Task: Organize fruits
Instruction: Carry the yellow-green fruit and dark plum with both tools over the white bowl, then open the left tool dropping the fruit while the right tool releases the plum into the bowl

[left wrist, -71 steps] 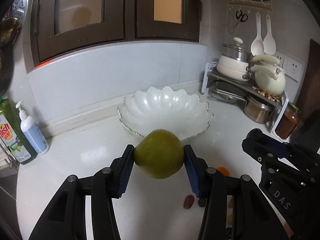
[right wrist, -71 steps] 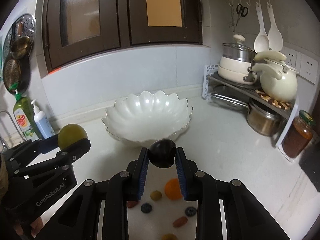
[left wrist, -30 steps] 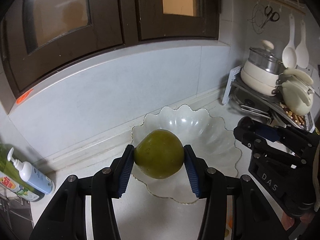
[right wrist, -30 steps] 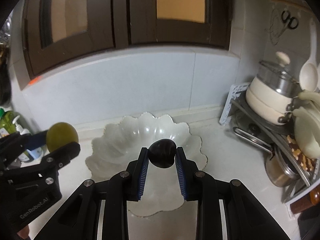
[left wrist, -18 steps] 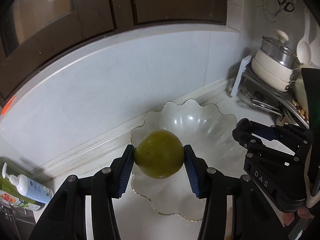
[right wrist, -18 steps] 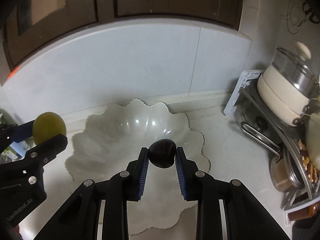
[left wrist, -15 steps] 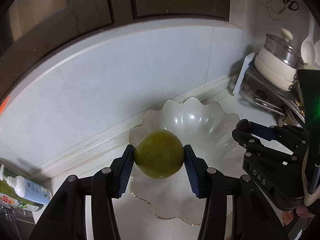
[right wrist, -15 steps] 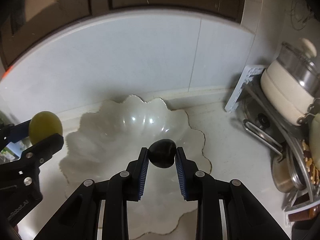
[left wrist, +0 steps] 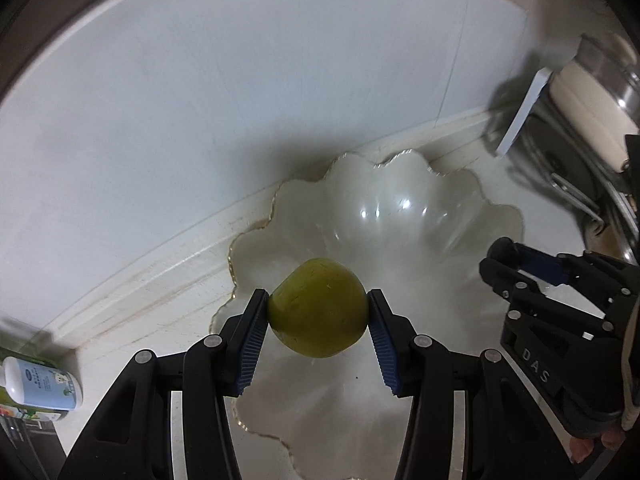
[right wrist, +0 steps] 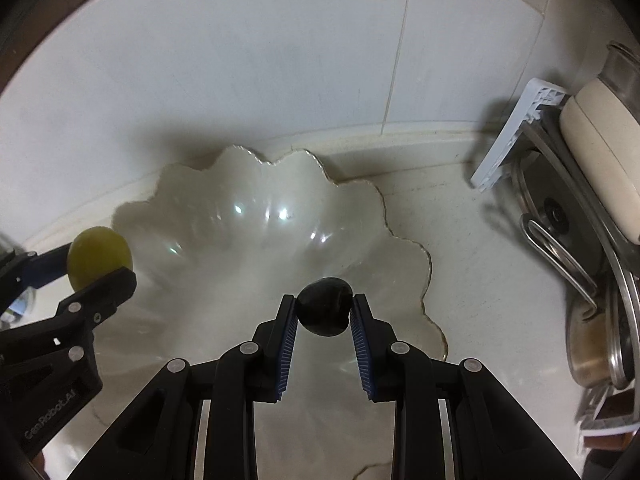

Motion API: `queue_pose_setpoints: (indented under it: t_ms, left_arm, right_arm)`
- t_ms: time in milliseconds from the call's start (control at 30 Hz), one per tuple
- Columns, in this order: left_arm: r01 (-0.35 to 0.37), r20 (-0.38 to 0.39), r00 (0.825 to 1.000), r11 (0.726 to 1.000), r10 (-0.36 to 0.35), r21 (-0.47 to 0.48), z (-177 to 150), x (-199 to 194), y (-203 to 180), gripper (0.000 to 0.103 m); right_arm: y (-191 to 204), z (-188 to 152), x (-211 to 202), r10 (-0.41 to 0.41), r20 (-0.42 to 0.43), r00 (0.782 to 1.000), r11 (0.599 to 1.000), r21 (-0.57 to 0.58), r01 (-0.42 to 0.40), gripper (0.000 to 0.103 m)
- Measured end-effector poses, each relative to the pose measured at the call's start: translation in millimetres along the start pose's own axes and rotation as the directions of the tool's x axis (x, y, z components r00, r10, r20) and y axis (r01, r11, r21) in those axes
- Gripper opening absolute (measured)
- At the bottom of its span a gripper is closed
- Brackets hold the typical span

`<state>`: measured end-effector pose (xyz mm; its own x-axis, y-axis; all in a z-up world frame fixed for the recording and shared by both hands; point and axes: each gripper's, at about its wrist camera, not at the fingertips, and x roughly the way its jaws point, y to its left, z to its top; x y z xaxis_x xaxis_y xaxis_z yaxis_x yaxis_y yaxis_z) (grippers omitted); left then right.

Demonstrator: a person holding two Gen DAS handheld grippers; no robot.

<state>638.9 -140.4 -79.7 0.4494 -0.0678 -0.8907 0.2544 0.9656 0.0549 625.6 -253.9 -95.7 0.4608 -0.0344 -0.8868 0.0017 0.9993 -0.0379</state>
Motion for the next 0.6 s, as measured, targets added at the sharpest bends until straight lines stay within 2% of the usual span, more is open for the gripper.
queue_pose_setpoints:
  t_ms: [333,600]
  left_arm:
    - [-0.008,-0.078,0.997,1.000,0.009,0.014,0,37,-7,0.049]
    - [-0.013,-0.100,0.995,1.000,0.015,0.024,-1,46,-11,0.049]
  right_arm:
    - [-5,2,31,-0.002,-0.077,0.997,1.000,-0.008,0.001,0.029]
    - [-6,-3,44,0.006,-0.115,0.993,1.000,-0.003,-0.007,0.029]
